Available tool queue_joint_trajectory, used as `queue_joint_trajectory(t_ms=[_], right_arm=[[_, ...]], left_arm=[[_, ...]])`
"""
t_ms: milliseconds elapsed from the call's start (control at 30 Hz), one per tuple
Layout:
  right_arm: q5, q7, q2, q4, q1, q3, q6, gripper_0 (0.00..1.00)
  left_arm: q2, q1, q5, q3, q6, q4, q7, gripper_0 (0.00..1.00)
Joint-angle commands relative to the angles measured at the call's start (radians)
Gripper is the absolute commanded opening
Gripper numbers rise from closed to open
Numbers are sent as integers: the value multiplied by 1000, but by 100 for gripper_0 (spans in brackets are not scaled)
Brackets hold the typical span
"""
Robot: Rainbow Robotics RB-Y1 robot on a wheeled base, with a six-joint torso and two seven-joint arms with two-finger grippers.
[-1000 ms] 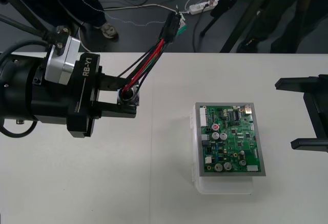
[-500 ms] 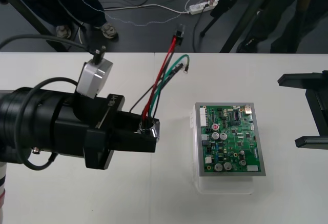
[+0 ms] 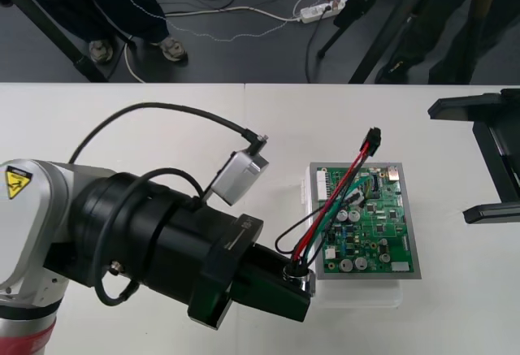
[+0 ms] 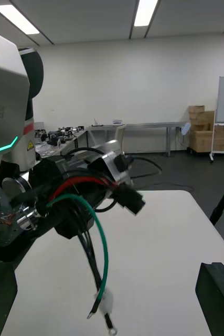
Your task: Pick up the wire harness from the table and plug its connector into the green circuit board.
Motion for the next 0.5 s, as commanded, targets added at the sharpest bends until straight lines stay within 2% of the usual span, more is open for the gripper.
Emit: queue_joint_trajectory(t_ms=[33, 167, 267, 500], right_arm=[[-45, -60, -38, 1, -63, 28, -5, 100], [-66, -74, -38, 24, -75, 67, -5, 100], [-72, -69, -38, 116, -77, 147, -5, 100], [-89, -58, -35, 221, -74, 250, -5, 100]], left_arm=[[-25, -27, 63, -70, -23, 116, -128, 0], [-25, -38, 85, -86, -23, 148, -144, 0], [-25, -39, 97, -101, -23, 148, -141, 0], [-25, -57, 134, -119, -23, 146, -154, 0]])
